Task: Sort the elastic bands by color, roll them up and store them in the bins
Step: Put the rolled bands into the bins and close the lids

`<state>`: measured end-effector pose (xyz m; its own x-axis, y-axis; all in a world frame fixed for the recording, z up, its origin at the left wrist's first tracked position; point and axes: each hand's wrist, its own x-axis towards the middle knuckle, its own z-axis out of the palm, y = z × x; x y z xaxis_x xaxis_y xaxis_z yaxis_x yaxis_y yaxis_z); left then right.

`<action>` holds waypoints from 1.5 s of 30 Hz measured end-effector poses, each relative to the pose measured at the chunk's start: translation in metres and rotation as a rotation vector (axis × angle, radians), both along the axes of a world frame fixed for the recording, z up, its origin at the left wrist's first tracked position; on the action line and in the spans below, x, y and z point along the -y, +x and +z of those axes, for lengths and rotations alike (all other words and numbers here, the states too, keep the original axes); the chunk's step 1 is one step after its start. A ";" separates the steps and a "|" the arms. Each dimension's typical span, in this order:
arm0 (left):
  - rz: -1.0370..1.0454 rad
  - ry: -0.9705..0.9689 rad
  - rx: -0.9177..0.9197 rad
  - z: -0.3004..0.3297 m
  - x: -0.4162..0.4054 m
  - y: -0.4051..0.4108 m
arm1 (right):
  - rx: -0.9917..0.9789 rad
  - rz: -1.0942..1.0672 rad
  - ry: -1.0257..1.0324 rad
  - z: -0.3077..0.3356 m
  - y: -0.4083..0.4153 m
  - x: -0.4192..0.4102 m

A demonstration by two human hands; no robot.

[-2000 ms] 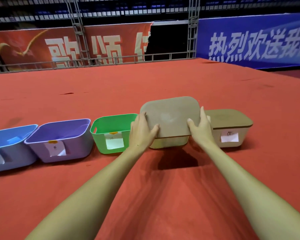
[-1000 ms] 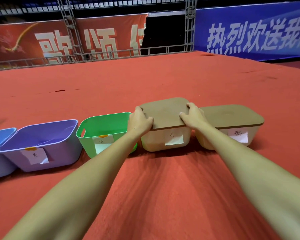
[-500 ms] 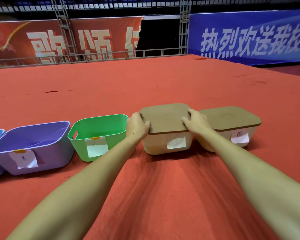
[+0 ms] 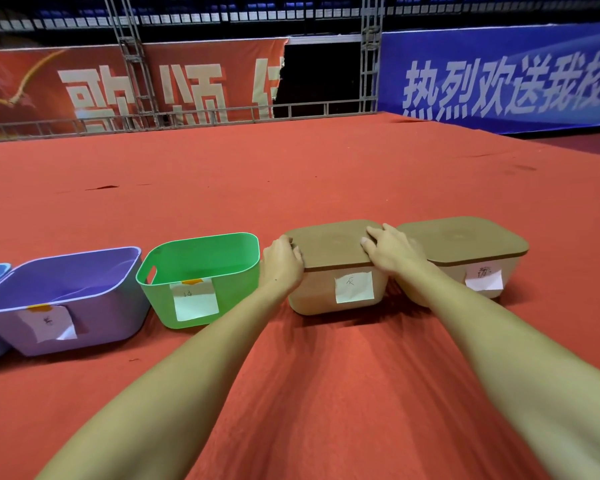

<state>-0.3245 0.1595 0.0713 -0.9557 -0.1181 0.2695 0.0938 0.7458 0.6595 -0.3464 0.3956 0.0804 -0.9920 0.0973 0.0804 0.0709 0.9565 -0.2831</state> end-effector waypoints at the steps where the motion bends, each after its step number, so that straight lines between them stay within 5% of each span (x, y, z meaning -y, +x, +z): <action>1: -0.003 -0.018 -0.029 0.000 0.000 0.002 | 0.016 0.012 0.017 0.001 0.001 0.001; 13: -0.086 -0.095 -0.252 -0.034 -0.001 0.013 | -0.062 0.046 0.040 -0.002 0.015 0.004; 21: -0.124 0.030 -0.333 -0.040 -0.004 0.023 | -0.152 0.060 -0.016 -0.012 0.014 0.005; 28: -0.044 0.040 -0.227 -0.029 -0.010 0.018 | -0.047 0.081 -0.006 -0.005 0.001 0.004; 38: -0.156 -0.488 -0.020 -0.007 -0.007 -0.019 | 0.093 0.090 0.120 0.000 -0.004 0.000; 45: -0.131 -0.399 -0.027 -0.023 -0.008 -0.019 | 0.050 0.078 0.094 -0.008 -0.006 0.007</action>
